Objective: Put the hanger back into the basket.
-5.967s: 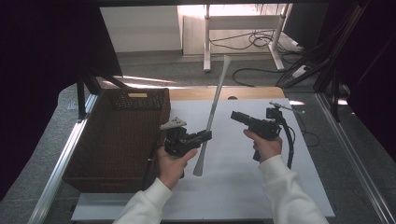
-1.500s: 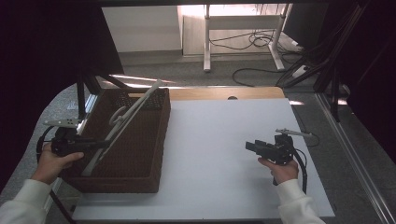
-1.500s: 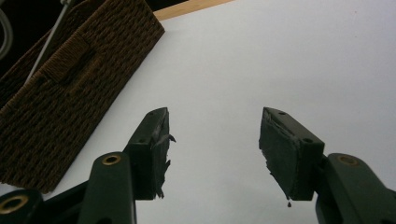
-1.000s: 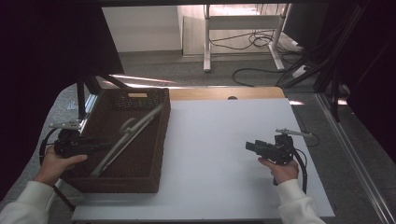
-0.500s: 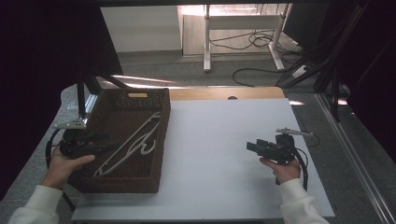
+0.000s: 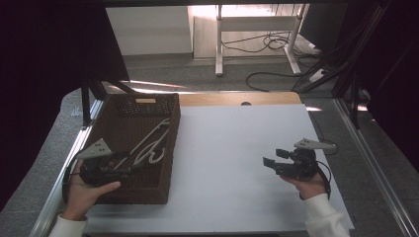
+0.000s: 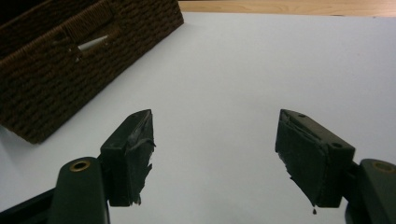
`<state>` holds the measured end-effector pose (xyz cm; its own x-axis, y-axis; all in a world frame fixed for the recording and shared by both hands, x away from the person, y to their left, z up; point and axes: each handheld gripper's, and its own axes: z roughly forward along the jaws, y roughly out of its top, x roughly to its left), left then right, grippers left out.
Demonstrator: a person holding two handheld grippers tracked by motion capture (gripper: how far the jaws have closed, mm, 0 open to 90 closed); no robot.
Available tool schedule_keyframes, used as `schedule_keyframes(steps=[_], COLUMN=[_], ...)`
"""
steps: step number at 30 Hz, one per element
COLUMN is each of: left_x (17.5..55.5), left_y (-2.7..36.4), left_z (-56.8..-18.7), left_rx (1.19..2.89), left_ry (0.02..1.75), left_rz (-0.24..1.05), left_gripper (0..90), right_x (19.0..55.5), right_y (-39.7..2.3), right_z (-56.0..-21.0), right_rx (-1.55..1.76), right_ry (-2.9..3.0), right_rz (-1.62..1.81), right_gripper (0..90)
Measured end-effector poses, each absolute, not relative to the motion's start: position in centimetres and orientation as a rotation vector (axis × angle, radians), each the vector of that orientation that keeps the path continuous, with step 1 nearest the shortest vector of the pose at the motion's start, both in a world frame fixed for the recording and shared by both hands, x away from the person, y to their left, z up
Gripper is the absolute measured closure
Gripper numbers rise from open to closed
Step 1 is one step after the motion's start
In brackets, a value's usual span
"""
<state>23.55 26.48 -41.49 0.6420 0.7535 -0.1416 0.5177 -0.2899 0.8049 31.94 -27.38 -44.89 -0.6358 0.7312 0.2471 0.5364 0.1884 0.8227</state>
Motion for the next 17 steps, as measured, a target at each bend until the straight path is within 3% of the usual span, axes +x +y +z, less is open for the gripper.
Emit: schedule_keyframes(steps=[11,17], left_x=[22.5,21.9], left_y=[24.6,24.6], left_z=[-41.9,-41.8], left_rx=[1.948,1.946], left_ry=[0.947,0.941], left_rz=[0.313,0.325], left_gripper=[27.4,27.0], right_x=[31.4,31.2], right_y=[-29.0,-28.3], right_z=[-45.1,-45.3], right_rx=[1.181,1.104], right_ry=[2.239,2.253], right_rz=[1.400,1.355], right_gripper=[24.0,17.1])
